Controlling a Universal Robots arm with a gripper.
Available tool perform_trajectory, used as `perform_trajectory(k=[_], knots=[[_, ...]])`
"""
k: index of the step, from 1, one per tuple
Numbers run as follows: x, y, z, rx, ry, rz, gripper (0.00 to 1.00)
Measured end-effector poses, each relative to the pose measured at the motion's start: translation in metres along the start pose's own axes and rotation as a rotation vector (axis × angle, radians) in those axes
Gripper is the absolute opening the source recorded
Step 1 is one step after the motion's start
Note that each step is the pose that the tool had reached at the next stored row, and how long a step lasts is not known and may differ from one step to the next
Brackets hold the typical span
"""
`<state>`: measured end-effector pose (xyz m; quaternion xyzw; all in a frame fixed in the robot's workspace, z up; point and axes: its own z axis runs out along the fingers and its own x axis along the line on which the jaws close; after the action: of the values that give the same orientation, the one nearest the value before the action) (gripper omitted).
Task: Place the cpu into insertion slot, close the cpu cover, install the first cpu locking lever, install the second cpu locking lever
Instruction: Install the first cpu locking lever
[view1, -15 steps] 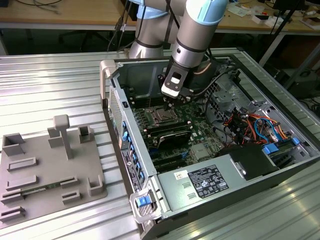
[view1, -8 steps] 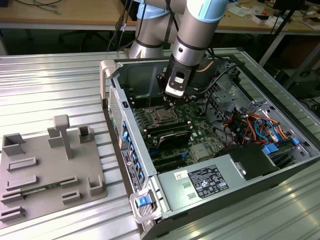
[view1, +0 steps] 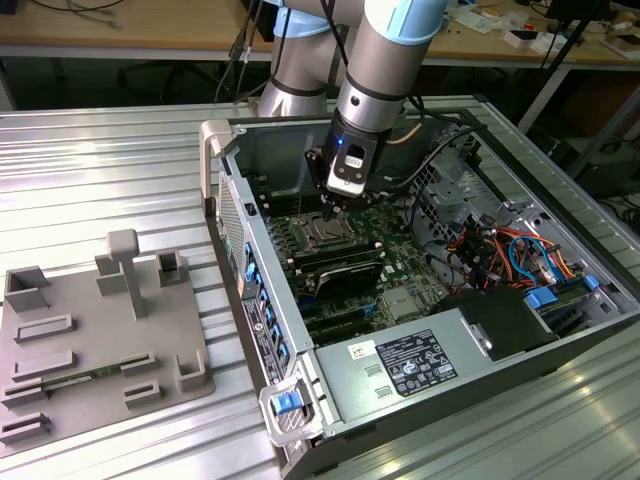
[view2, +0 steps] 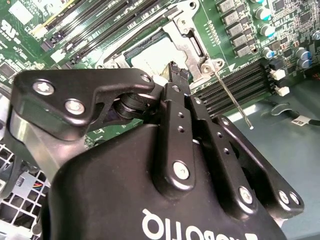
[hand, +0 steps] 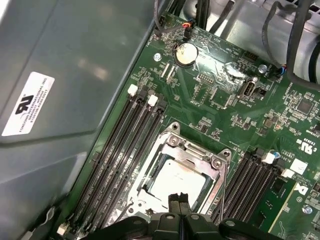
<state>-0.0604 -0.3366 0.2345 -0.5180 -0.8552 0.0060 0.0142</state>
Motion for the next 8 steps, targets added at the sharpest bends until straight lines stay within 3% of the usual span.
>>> perform_trajectory(k=[8], knots=[[0.0000,0.0000,0.0000,0.0002,-0.0003,-0.012,0.11]])
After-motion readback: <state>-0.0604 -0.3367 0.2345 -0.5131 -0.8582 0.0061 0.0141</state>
